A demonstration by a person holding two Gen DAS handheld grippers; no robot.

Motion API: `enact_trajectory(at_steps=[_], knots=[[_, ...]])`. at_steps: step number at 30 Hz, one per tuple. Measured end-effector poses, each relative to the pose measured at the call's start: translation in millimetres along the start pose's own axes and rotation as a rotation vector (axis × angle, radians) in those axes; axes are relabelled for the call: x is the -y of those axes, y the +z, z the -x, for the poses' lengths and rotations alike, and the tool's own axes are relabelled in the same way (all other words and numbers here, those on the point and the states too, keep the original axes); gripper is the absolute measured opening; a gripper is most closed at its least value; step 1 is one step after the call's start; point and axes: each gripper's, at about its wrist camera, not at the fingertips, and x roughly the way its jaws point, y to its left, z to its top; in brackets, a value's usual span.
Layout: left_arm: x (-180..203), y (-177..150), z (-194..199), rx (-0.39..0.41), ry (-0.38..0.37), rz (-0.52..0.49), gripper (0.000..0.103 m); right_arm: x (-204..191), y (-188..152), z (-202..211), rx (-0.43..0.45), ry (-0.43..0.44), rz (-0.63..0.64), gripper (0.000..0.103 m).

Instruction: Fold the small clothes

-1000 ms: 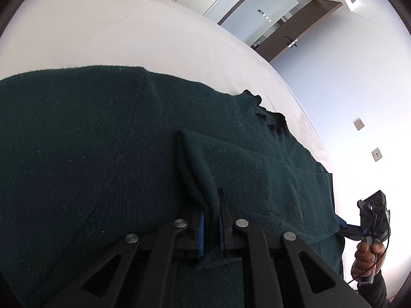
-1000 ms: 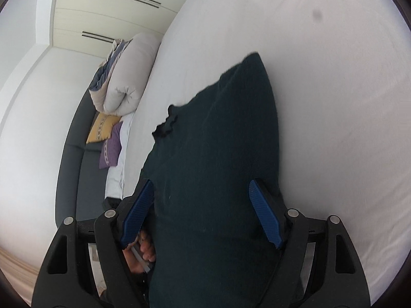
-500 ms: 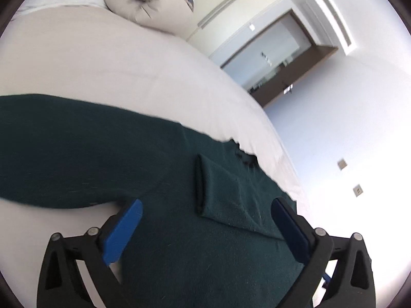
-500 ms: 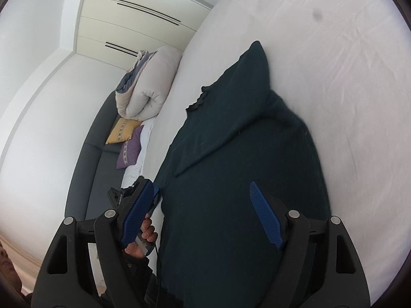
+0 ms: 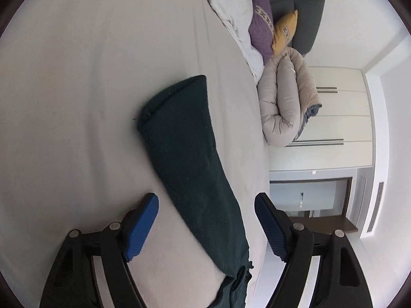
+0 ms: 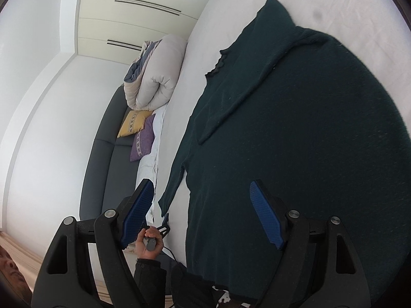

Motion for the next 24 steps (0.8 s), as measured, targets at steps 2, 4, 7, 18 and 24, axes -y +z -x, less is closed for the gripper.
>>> enact_trajectory(at_steps=[2,4,7,18,24], knots=[[2,3,-6,0.025,0.021,0.019,0.08,-13,-7,-7,-0.015,0.013,0.014,0.077],[3,8,-8,0.063,0.023,0.048,0.084,-24,-14,-10,-0.027,0.019,0.034,0.077],[-6,20,-5,0.14,-0.007,0.142,0.083,-35,-22,-10,-0.032,0.021,0.047,0.077],[44,19,-31,0.113,0.081,-0.118,0.007,-36,-10,4,0.021,0.008,0.043,0.077],[188,-136,-78,-0.076,0.08,-0.902,0.008,-34,16,-9,0.028,-0.021,0.064,0.077]])
